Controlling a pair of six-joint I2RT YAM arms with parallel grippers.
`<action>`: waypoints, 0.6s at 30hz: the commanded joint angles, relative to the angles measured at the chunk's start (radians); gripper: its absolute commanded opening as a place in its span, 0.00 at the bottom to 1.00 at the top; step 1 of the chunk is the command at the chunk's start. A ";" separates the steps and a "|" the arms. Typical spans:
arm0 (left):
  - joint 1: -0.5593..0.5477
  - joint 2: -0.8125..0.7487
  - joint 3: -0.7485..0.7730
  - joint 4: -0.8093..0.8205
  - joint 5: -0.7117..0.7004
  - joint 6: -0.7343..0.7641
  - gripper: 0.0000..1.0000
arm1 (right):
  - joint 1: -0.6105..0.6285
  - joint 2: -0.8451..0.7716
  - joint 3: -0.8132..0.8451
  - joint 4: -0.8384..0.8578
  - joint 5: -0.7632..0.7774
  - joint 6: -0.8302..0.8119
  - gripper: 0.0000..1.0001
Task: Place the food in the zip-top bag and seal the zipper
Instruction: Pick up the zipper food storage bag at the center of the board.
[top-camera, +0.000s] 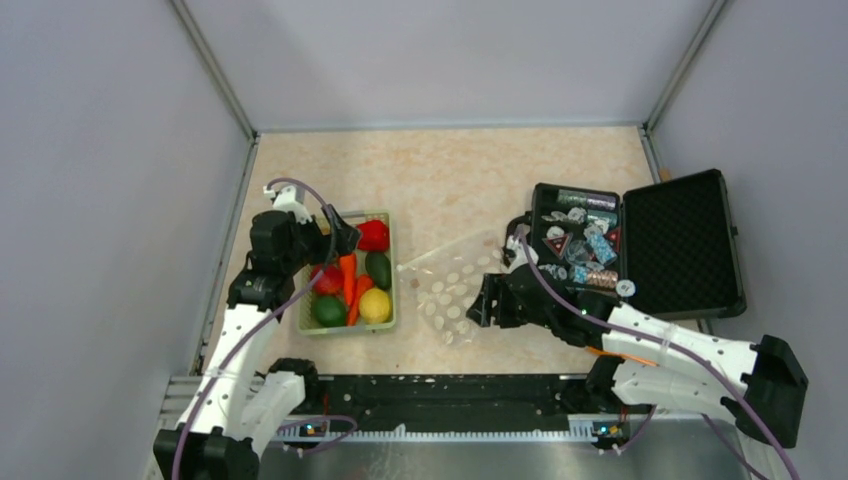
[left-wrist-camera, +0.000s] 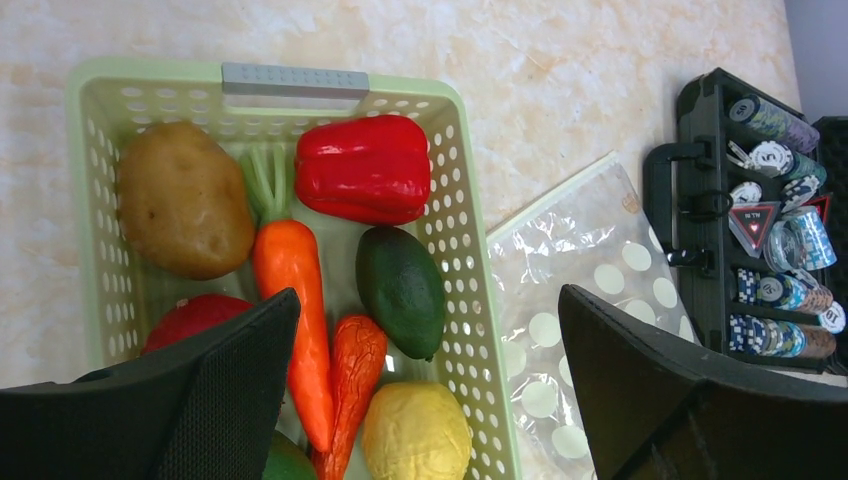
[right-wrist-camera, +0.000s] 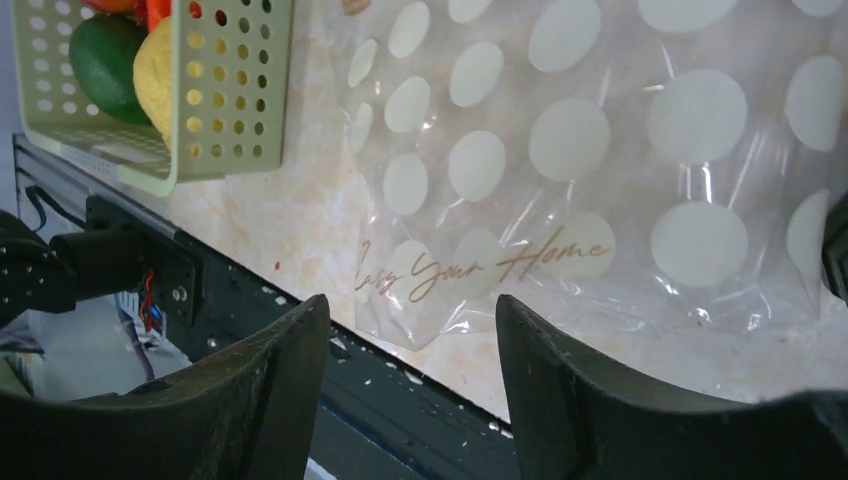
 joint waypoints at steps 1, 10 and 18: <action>0.003 0.007 0.021 0.058 0.038 -0.016 0.99 | 0.010 -0.062 -0.048 -0.096 0.076 0.122 0.59; 0.003 0.009 0.026 0.075 0.086 -0.027 0.99 | 0.009 -0.024 -0.096 0.060 0.152 0.180 0.51; 0.003 -0.014 0.030 0.039 0.068 -0.019 0.99 | 0.008 0.137 0.013 0.027 0.194 0.167 0.45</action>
